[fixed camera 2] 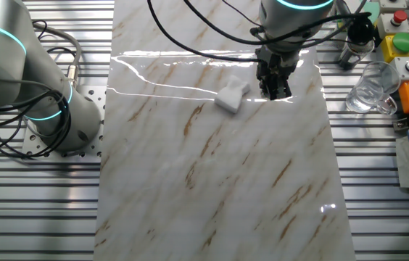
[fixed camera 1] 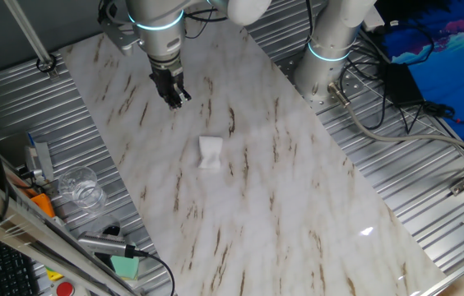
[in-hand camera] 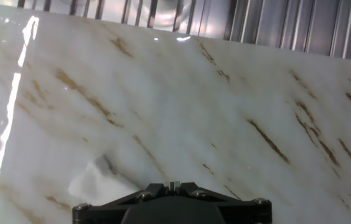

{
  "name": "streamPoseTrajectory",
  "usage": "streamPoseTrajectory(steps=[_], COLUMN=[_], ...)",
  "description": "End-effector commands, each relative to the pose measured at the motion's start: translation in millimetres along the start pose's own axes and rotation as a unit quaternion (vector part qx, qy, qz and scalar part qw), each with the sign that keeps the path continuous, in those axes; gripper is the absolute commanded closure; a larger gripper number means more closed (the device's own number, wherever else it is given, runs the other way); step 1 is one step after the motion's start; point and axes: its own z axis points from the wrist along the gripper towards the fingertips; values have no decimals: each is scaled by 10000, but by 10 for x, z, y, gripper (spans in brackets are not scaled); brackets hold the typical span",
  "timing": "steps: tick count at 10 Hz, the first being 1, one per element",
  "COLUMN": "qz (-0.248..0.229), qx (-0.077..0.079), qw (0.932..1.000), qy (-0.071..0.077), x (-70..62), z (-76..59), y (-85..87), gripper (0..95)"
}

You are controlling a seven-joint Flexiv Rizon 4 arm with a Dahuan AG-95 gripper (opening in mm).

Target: Clean the tabletop with a sponge

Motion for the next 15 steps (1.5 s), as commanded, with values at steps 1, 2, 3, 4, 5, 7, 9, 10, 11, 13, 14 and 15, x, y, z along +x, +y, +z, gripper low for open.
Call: streamPoseTrajectory(steps=[1,2,3,4,5,7,9,10,11,13,14,15], qz=[-459,-559,-658,-729,-808,-995,-1126,-1186,-1165,-1153,-1147,-1132], qx=[-47,-53,-48,-32,-24,-27,-20,-12,30,50,50,49], qw=[9989,9983,9977,9971,9965,9948,9934,9926,9930,9931,9932,9934], qy=[-97,-129,-176,-199,-221,-234,-234,-239,-212,-187,-186,-183], x=[6,18,20,8,-15,-71,-108,-130,-143,-147,-147,-147], z=[170,243,320,359,401,506,563,601,610,618,618,618], y=[-87,-134,-203,-256,-317,-493,-599,-666,-678,-679,-679,-679], gripper=[950,950,950,950,950,950,950,950,950,950,950,950])
